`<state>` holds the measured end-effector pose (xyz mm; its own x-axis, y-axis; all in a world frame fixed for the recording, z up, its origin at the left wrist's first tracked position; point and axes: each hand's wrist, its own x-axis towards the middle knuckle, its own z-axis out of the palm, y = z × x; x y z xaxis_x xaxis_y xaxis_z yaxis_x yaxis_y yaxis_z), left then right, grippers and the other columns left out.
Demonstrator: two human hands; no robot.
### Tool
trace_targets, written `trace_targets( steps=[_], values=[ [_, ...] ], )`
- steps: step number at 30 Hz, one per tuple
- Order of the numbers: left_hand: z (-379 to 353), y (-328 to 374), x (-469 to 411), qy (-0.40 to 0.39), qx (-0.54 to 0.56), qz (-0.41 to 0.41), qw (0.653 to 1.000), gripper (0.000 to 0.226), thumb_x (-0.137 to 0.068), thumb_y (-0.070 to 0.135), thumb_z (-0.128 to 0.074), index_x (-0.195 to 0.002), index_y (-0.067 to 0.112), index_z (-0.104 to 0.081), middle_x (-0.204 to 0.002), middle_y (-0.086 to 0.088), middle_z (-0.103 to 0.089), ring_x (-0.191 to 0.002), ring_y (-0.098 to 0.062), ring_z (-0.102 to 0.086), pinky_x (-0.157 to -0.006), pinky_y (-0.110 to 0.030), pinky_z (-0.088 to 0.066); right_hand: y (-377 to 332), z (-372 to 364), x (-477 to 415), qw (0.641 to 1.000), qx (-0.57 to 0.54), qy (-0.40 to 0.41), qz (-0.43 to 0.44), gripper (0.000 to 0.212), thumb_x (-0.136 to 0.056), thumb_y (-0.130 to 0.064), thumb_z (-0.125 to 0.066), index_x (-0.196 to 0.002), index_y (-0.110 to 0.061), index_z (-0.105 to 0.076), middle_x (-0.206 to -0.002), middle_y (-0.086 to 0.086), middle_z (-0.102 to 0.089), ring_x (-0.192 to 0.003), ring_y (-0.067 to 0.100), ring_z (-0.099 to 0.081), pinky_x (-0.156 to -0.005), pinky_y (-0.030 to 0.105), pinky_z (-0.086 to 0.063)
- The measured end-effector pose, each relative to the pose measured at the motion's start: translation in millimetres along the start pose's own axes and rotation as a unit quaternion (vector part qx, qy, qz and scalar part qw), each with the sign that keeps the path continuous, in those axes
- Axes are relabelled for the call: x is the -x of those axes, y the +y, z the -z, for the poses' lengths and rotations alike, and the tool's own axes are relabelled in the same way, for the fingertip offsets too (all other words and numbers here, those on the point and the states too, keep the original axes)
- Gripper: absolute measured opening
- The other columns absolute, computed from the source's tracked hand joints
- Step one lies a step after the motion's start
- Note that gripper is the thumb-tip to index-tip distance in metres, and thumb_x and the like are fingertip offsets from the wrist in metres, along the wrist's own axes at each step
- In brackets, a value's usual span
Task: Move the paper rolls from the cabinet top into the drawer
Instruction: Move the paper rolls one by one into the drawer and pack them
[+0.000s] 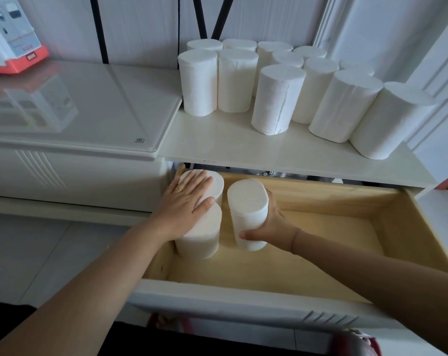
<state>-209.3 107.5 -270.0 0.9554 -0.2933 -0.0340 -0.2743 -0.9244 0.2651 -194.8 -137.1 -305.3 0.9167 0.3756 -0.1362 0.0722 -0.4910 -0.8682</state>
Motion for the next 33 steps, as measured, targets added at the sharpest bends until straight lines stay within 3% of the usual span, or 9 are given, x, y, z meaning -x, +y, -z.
trace_targets(
  steps=[5, 10, 13, 15, 17, 20, 24, 28, 33],
  values=[
    [0.7, 0.8, 1.2, 0.000, -0.005, 0.002, 1.000, 0.058, -0.097, 0.049, -0.010, -0.149, 0.027, 0.003, -0.156, 0.011, 0.014, -0.140, -0.002, 0.021, -0.114, -0.027, 0.015, 6.2, 10.2, 14.5, 0.996, 0.022, -0.085, -0.030, 0.122, -0.064, -0.015, -0.088, -0.148, -0.026, 0.000, -0.134, -0.011, -0.042, -0.128, 0.011, -0.040, -0.107, 0.030, -0.038],
    [1.8, 1.9, 3.1, -0.005, -0.003, 0.005, 1.000, 0.058, -0.098, 0.049, -0.010, -0.149, 0.027, 0.003, -0.156, 0.011, 0.013, -0.140, -0.003, 0.021, -0.115, -0.029, 0.014, -17.5, 45.6, 10.5, 0.985, 0.001, -0.161, -0.058, 0.120, -0.061, -0.040, -0.085, -0.148, -0.043, -0.002, -0.143, -0.008, -0.039, -0.136, 0.009, -0.036, -0.112, 0.035, -0.035],
    [3.7, 3.0, 3.4, -0.006, 0.008, 0.005, 1.000, 0.057, -0.098, 0.048, -0.011, -0.150, 0.027, 0.002, -0.156, 0.011, 0.012, -0.140, -0.002, 0.020, -0.114, -0.028, 0.014, -35.0, 52.6, -2.0, 0.981, -0.102, -0.136, -0.090, 0.073, -0.079, -0.043, -0.072, -0.140, -0.042, -0.031, -0.137, -0.008, -0.051, -0.128, 0.012, -0.048, -0.103, 0.035, -0.044],
    [5.1, 3.4, 4.4, -0.008, 0.005, 0.005, 1.000, 0.057, -0.098, 0.047, -0.013, -0.150, 0.026, 0.002, -0.157, 0.011, 0.012, -0.140, -0.002, 0.020, -0.113, -0.027, 0.015, -43.1, 46.8, -5.5, 0.980, -0.075, -0.144, -0.113, 0.039, -0.089, -0.037, -0.062, -0.126, -0.035, -0.052, -0.124, -0.009, -0.060, -0.117, 0.011, -0.056, -0.089, 0.027, -0.051],
    [5.7, 3.5, 6.0, -0.009, -0.004, 0.002, 1.000, 0.058, -0.099, 0.047, -0.015, -0.150, 0.026, 0.002, -0.157, 0.010, 0.012, -0.139, -0.002, 0.021, -0.111, -0.024, 0.018, -46.9, 40.7, -2.5, 0.979, -0.024, -0.154, -0.130, 0.022, -0.091, -0.031, -0.062, -0.113, -0.030, -0.059, -0.114, -0.006, -0.064, -0.105, 0.012, -0.061, -0.075, 0.023, -0.055],
    [5.4, 2.8, 8.0, -0.010, -0.004, 0.000, 1.000, 0.060, -0.099, 0.048, -0.018, -0.150, 0.026, 0.002, -0.157, 0.010, 0.013, -0.140, -0.003, 0.021, -0.111, -0.024, 0.018, -50.5, 35.0, 13.2, 0.967, -0.013, -0.181, -0.179, 0.024, -0.089, -0.032, -0.065, -0.110, -0.022, -0.060, -0.111, 0.003, -0.065, -0.097, 0.014, -0.064, -0.069, 0.026, -0.059],
    [4.9, 1.9, 8.1, -0.006, -0.014, -0.002, 1.000, 0.060, -0.098, 0.047, -0.019, -0.150, 0.026, 0.001, -0.157, 0.010, 0.012, -0.141, -0.005, 0.019, -0.113, -0.026, 0.016, -54.1, 20.8, 40.4, 0.943, 0.028, -0.222, -0.245, 0.037, -0.085, -0.039, -0.067, -0.109, -0.015, -0.052, -0.111, 0.010, -0.063, -0.096, 0.024, -0.068, -0.079, 0.036, -0.060],
    [4.3, 3.3, 8.6, -0.004, -0.015, 0.000, 1.000, 0.059, -0.098, 0.046, -0.019, -0.150, 0.026, 0.000, -0.158, 0.009, 0.011, -0.142, -0.005, 0.017, -0.113, -0.027, 0.014, -60.6, -0.9, 57.4, 0.938, 0.032, -0.195, -0.285, 0.045, -0.086, -0.048, -0.063, -0.104, -0.009, -0.052, -0.102, 0.013, -0.066, -0.079, 0.024, -0.070, -0.079, 0.036, -0.060],
    [3.7, 3.6, 9.6, 0.001, -0.025, 0.001, 1.000, 0.059, -0.099, 0.046, -0.020, -0.150, 0.025, -0.001, -0.158, 0.008, 0.009, -0.142, -0.007, 0.016, -0.114, -0.030, 0.012, -70.7, -31.0, 62.1, 0.934, -0.065, -0.195, -0.291, 0.045, -0.091, -0.045, -0.056, -0.104, -0.001, -0.055, -0.080, 0.007, -0.060, -0.055, 0.010, -0.057, -0.054, 0.018, -0.052]
  ],
)
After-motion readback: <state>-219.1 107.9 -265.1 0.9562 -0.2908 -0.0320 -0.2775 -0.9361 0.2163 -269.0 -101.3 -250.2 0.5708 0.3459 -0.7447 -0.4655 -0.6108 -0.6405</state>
